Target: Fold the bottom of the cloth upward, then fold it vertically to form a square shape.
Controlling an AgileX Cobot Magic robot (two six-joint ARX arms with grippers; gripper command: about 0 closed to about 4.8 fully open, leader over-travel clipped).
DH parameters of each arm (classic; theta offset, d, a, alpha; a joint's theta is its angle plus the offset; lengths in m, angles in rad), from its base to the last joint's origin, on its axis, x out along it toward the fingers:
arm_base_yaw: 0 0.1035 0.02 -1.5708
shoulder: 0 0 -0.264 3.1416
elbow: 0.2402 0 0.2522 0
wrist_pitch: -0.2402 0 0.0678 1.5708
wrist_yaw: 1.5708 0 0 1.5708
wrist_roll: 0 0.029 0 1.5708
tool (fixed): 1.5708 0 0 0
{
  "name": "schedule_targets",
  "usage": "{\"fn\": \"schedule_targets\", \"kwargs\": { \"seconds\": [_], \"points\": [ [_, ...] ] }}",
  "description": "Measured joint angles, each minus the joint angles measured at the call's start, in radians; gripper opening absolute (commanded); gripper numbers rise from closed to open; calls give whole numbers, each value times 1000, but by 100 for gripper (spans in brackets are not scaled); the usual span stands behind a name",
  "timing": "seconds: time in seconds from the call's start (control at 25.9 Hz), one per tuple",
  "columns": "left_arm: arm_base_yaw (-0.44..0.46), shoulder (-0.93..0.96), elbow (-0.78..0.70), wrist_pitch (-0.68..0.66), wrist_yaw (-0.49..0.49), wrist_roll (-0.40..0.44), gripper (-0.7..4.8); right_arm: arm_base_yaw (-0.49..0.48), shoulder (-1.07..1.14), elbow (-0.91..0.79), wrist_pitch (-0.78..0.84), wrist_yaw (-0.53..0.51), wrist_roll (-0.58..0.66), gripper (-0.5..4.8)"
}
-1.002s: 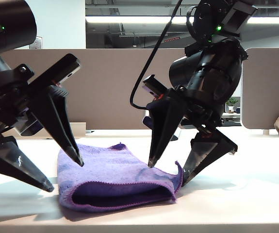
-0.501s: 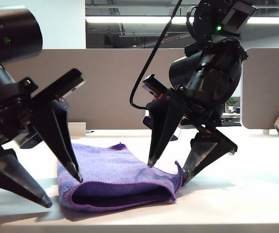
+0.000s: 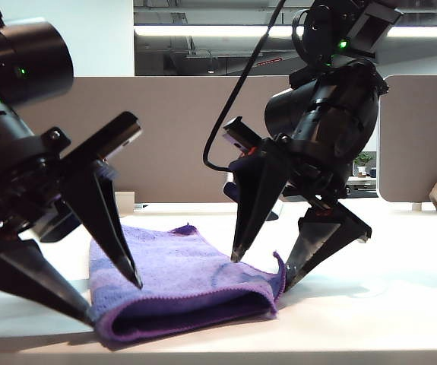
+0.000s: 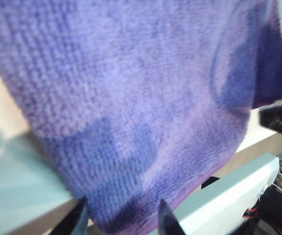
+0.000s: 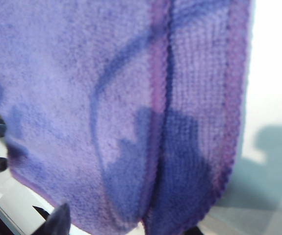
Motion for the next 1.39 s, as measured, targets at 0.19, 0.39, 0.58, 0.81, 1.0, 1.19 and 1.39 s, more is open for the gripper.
{"fn": "schedule_targets", "kwargs": {
  "seconds": [0.19,0.39,0.58,0.81,1.0,1.19,1.39],
  "points": [
    [-27,18,0,3,7,0,183,0,0,0,0,-18,-3,270],
    [-31,18,0,3,7,0,182,0,0,0,2,-18,-6,270],
    [-31,18,0,3,-2,1,182,0,0,0,2,-18,-12,270],
    [-31,17,0,4,-24,1,182,0,0,0,1,-18,-22,270],
    [-31,14,3,15,-64,2,182,0,0,0,0,-18,-22,270],
    [-26,13,22,74,-82,-13,176,0,0,0,0,-18,-22,270],
    [-4,11,76,-65,-85,65,174,0,0,0,0,-18,-22,270]
  ]
}}
